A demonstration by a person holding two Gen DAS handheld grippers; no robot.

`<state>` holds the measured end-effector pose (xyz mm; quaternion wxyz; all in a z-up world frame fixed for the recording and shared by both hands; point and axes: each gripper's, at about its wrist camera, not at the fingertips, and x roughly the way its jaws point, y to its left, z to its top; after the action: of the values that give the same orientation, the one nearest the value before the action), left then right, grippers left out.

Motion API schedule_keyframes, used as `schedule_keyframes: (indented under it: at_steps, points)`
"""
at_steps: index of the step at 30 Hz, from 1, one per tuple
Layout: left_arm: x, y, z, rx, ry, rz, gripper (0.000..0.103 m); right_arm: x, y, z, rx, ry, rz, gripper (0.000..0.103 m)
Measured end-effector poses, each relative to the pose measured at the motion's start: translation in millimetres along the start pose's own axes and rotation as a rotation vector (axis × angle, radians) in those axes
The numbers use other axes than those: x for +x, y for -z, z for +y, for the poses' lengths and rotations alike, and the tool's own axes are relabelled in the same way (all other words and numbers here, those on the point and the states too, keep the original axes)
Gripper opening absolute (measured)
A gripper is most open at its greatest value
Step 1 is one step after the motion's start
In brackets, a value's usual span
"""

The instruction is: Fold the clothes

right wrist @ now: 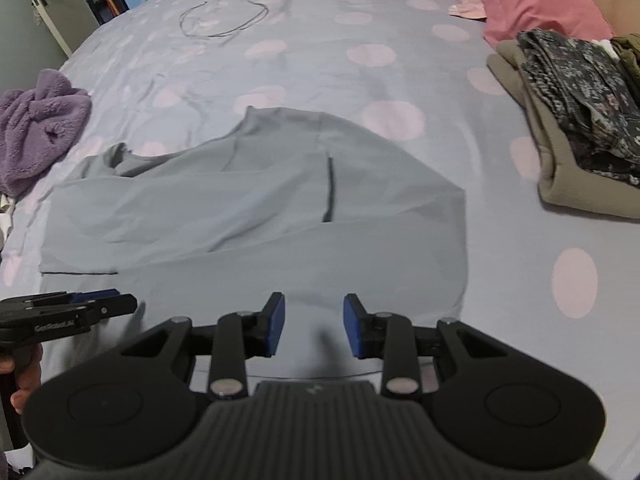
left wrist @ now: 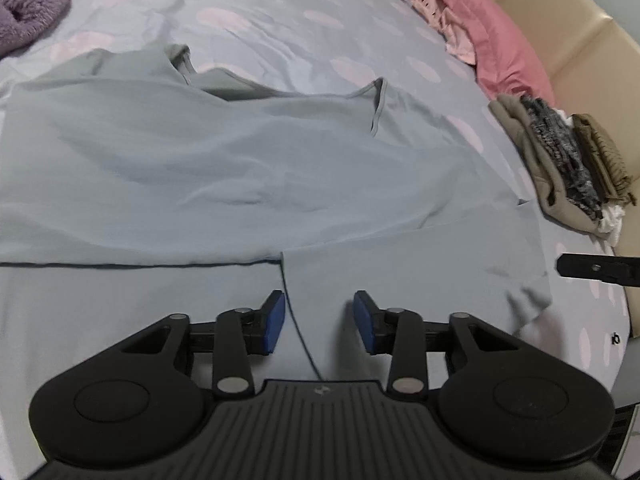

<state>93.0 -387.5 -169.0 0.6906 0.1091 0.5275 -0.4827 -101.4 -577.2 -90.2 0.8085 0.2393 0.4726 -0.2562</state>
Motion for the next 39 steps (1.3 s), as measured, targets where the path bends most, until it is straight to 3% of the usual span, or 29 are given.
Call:
schedule_keyframes:
  at_steps: [1, 3, 4, 8, 15, 25, 32, 39]
  points:
    - [2.2, -0.4, -2.7, 0.015, -0.011, -0.006, 0.022, 0.3, 0.1, -2.4, -0.003, 0.008, -0.001, 0.035]
    - [2.6, -0.4, -8.2, 0.051, -0.039, -0.024, 0.004, 1.8, -0.1, -6.7, -0.013, 0.028, -0.002, 0.035]
    - [0.9, -0.2, -11.0, 0.067, -0.045, -0.033, 0.003, 2.4, -0.6, -9.0, -0.022, 0.043, -0.004, 0.035]
    - [-27.0, -7.3, -25.6, 0.092, 0.013, -0.117, 0.002, 3.3, -3.1, -22.6, -0.015, 0.092, -0.012, 0.035]
    - [-96.1, -56.8, -66.3, 0.168, 0.081, -0.274, 0.002, 9.0, -4.5, -39.7, 0.040, 0.139, -0.003, 0.035]
    - [-176.6, -126.1, -90.7, 0.207, 0.084, -0.394, 0.002, 10.2, -7.4, -34.8, 0.035, 0.148, -0.017, 0.035]
    - [-206.4, -134.7, -49.1, 0.162, 0.023, -0.405, 0.002, 14.1, -7.1, -32.8, 0.030, 0.148, -0.005, 0.035]
    - [-194.9, -120.2, 36.3, 0.042, -0.108, -0.370, 0.002, 20.7, -6.9, -33.4, 0.056, 0.108, -0.001, 0.035]
